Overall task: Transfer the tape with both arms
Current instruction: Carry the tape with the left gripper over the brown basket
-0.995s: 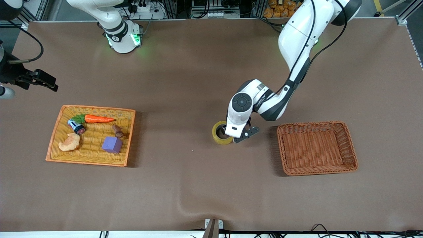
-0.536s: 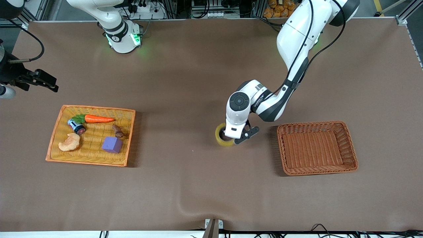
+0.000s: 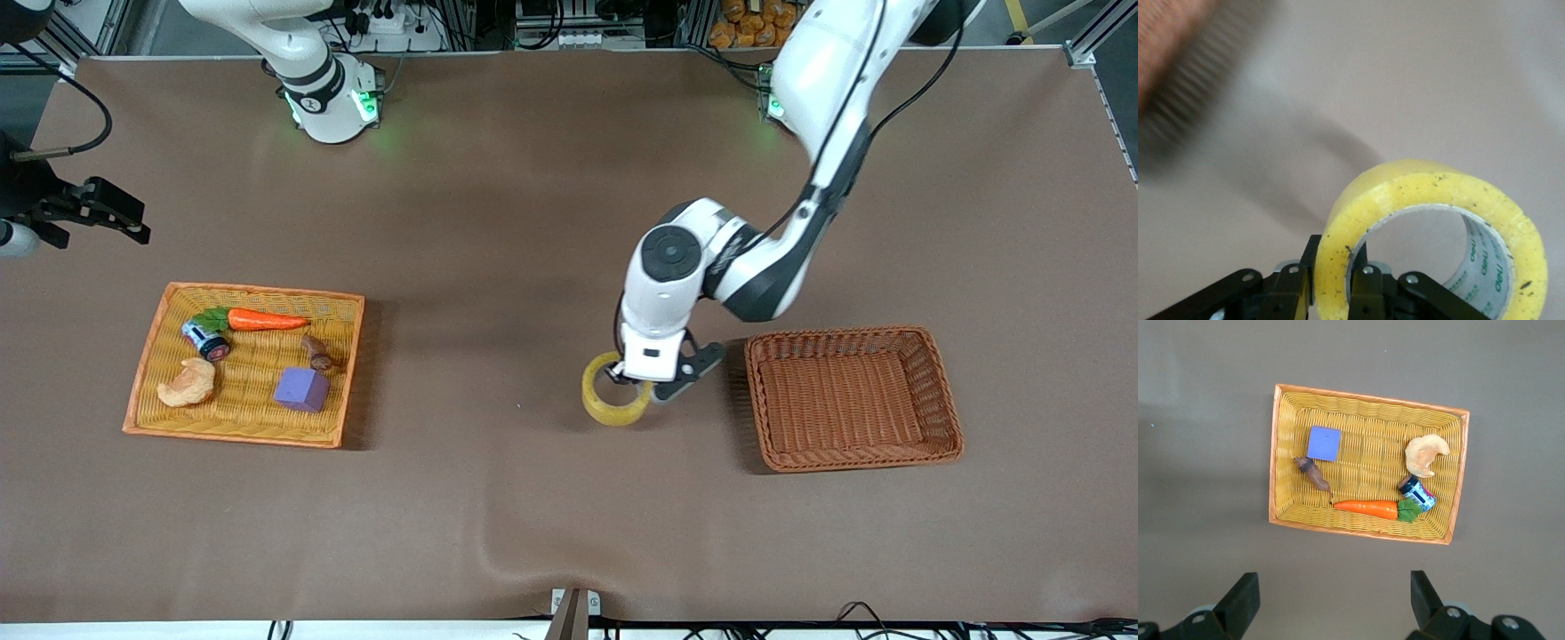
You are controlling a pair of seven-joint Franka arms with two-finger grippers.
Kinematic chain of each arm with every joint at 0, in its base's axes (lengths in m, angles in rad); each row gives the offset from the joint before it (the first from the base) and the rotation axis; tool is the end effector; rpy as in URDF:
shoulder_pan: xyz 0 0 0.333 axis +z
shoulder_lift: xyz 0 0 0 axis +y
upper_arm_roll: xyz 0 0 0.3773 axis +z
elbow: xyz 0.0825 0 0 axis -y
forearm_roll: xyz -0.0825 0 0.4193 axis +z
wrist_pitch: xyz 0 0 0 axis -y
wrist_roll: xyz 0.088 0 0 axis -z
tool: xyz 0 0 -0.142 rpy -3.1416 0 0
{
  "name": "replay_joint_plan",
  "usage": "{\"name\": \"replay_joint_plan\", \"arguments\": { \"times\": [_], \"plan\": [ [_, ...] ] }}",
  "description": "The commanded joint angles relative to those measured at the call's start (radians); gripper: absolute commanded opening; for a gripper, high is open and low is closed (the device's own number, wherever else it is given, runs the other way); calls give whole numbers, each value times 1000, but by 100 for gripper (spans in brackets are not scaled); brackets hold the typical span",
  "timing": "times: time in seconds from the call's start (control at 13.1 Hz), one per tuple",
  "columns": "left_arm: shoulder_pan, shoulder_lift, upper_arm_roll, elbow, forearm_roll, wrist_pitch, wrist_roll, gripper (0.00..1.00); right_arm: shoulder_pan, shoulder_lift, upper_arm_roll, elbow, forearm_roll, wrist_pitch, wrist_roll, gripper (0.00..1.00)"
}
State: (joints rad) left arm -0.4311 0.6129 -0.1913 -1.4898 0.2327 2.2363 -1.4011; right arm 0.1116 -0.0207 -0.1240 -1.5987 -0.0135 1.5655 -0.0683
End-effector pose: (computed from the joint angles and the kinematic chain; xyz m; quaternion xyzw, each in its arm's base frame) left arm 0.6684 -0.4301 0.3304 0.9376 0.3371 0.0754 0.0393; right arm 0.5807 -0.0099 0.6482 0.9996 0.0280 -0.0065 0.0052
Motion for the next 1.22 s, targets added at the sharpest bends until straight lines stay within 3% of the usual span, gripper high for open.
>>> {"name": "replay_joint_plan", "arguments": {
  "times": [0.0, 0.23, 0.54, 0.92, 1.15],
  "plan": [
    [95, -119, -4, -33, 23, -82, -26, 0, -39, 22, 12, 28, 49, -18, -21, 100],
    [213, -136, -4, -36, 26, -159, -18, 0, -49, 22, 10, 26, 49, -24, -19, 100],
    [371, -124, -7, -52, 27, -165, 46, 0, -59, 22, 12, 33, 49, -21, -19, 100],
    [434, -183, -10, -208, 36, -156, 227, 0, -66, 22, 10, 49, 44, -15, -19, 100],
    [506, -326, -17, -432, 31, -7, 323, 0, -121, 19, 12, 63, 47, -22, -27, 100]
  ]
}}
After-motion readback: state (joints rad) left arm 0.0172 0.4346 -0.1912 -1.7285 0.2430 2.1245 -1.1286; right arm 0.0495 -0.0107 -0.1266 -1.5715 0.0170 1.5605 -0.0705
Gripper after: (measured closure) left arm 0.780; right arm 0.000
